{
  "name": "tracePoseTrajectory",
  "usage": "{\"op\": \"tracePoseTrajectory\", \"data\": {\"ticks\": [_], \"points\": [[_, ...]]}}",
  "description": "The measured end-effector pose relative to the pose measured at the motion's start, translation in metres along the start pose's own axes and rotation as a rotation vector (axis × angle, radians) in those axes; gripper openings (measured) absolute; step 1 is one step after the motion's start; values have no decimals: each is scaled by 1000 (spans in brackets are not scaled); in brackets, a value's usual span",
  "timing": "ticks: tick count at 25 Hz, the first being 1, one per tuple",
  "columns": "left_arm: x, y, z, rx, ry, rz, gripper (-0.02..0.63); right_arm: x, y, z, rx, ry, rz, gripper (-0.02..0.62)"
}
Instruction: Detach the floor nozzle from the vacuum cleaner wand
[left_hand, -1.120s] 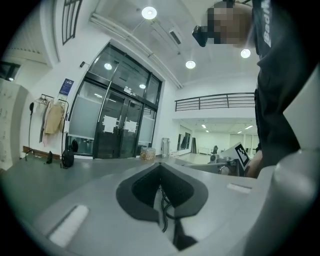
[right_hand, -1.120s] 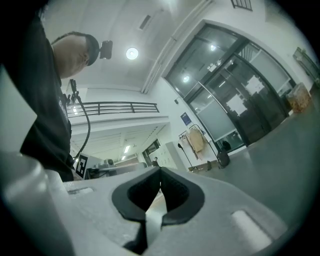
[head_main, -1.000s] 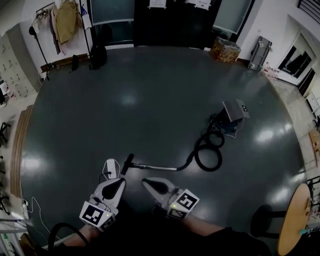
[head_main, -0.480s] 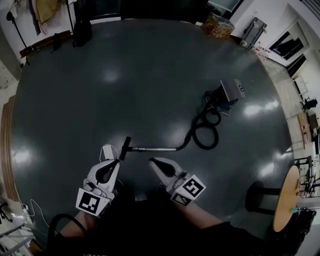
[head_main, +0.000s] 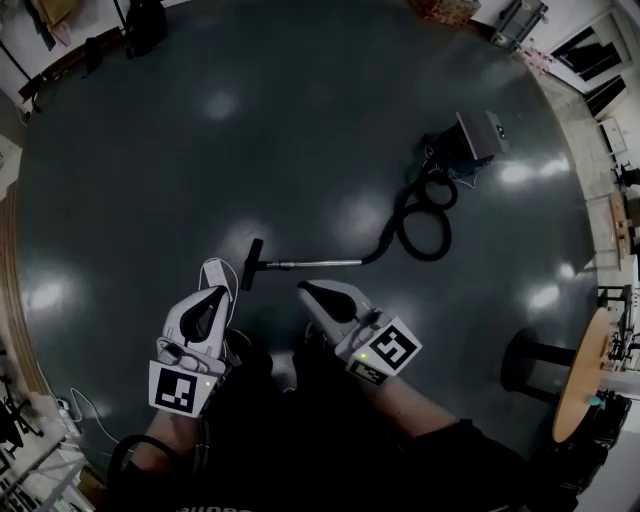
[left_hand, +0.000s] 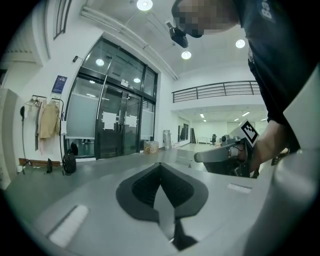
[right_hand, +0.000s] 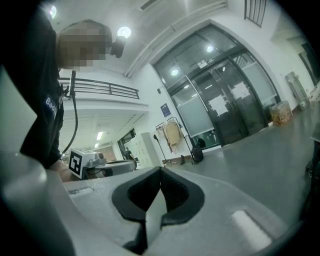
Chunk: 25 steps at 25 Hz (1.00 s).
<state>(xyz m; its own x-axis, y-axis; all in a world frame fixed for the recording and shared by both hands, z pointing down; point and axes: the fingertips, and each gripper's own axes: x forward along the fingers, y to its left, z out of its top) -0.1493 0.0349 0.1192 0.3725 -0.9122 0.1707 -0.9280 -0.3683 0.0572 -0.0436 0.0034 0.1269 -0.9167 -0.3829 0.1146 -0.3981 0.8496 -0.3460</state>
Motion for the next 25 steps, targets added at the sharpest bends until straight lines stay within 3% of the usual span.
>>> {"op": "tracePoseTrajectory", "data": {"ticks": [4,11,16,25], "points": [[36,14,-46,35,35,12,2,16,-45,-33,-16,24,-20,2],[94,23,-137,-10,116,-2,2,32,-114,-116,20,81,-80,2],[138,35,-183,20,139,-40,2,47,-159,-164,2,106,-88,2],[165,45,-282,103,222,-63,2,63,-208,-273,-16,170,-69,2]]}}
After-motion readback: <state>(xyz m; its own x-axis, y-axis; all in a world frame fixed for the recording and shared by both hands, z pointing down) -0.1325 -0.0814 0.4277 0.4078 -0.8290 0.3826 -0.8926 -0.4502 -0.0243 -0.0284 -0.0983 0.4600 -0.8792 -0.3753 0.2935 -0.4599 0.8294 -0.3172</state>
